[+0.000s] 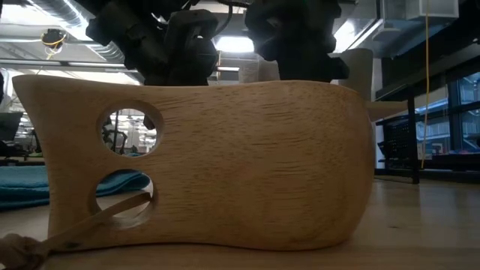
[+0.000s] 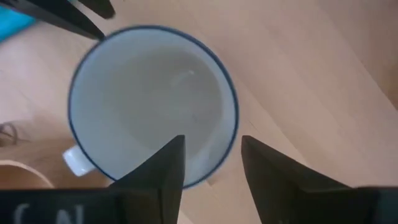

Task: Stack small to large cups/mugs on shelf
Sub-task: Put the blue mug on the shelf

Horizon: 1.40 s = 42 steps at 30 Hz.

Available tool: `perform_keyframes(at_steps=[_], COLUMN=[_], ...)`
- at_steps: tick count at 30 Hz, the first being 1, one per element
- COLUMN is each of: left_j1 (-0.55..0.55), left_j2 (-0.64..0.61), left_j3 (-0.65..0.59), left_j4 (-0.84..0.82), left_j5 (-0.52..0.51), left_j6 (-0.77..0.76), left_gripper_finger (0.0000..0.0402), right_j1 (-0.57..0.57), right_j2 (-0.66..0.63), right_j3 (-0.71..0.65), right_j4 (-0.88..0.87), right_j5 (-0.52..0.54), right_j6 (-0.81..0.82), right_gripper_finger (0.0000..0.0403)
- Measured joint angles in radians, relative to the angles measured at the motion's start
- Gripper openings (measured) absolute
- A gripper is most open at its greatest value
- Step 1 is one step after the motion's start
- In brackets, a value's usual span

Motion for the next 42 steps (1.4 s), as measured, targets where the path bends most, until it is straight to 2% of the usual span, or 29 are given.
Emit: perform_keyframes(at_steps=[6, 15, 30, 42], left_j1=[0.000, 0.000, 0.000, 0.000], left_j2=[0.000, 0.000, 0.000, 0.000], left_j3=[0.000, 0.000, 0.000, 0.000], left_j4=[0.000, 0.000, 0.000, 0.000], left_j5=[0.009, 0.024, 0.023, 0.023], left_j6=[0.004, 0.004, 0.008, 0.008], left_gripper_finger=[0.0064, 0.0064, 0.0064, 0.0064], right_j1=[-0.002, -0.018, -0.018, -0.017], right_j2=[0.001, 0.006, 0.007, 0.006], right_j3=[0.000, 0.000, 0.000, 0.000], right_j4=[0.043, 0.054, 0.057, 0.056], right_j5=[0.015, 0.020, 0.020, 0.028], right_j6=[0.009, 0.003, 0.003, -0.014], right_gripper_finger=[0.0152, 0.0104, 0.0096, 0.0027])
